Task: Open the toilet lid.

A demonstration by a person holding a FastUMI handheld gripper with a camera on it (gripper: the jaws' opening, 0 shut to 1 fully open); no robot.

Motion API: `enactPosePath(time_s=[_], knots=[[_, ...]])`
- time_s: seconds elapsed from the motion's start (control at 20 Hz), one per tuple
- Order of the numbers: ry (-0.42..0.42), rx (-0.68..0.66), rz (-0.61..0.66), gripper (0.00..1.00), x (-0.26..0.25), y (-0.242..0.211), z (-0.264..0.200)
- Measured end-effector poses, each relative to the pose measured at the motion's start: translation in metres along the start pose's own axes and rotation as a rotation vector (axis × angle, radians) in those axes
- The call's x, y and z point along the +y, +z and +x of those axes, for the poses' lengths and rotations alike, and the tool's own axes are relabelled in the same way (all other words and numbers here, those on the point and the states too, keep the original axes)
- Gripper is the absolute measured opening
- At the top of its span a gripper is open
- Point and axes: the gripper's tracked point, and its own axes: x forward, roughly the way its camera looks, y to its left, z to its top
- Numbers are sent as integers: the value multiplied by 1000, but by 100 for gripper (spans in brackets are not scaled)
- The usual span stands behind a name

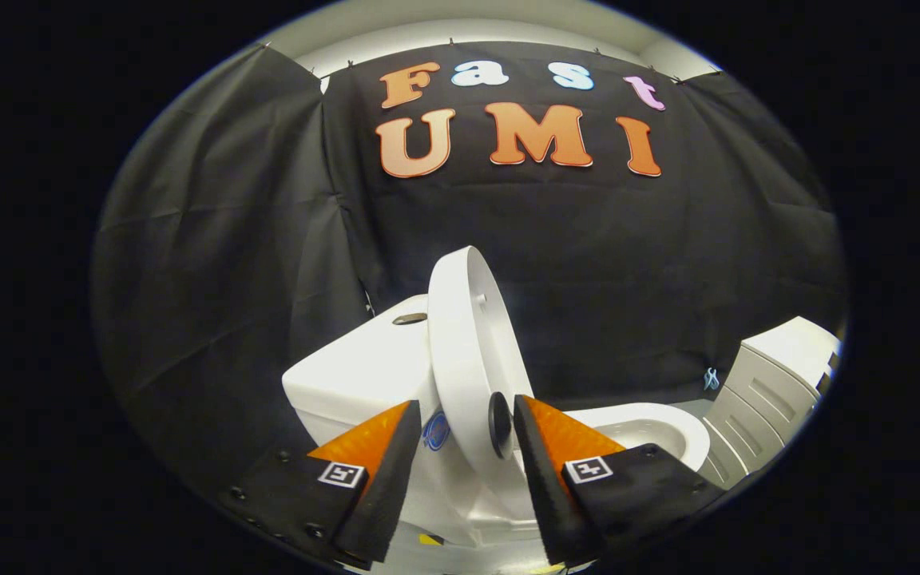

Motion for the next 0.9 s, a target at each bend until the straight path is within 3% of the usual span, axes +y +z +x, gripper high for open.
enactPosePath(time_s=[0.15,0.4,0.75,0.9], knots=[[19,-22,-28,89,4,14,-12],[10,-72,-33,98,-11,50,-39],[4,-166,-20,98,-50,134,-83],[64,-215,26,97,-54,177,-109]])
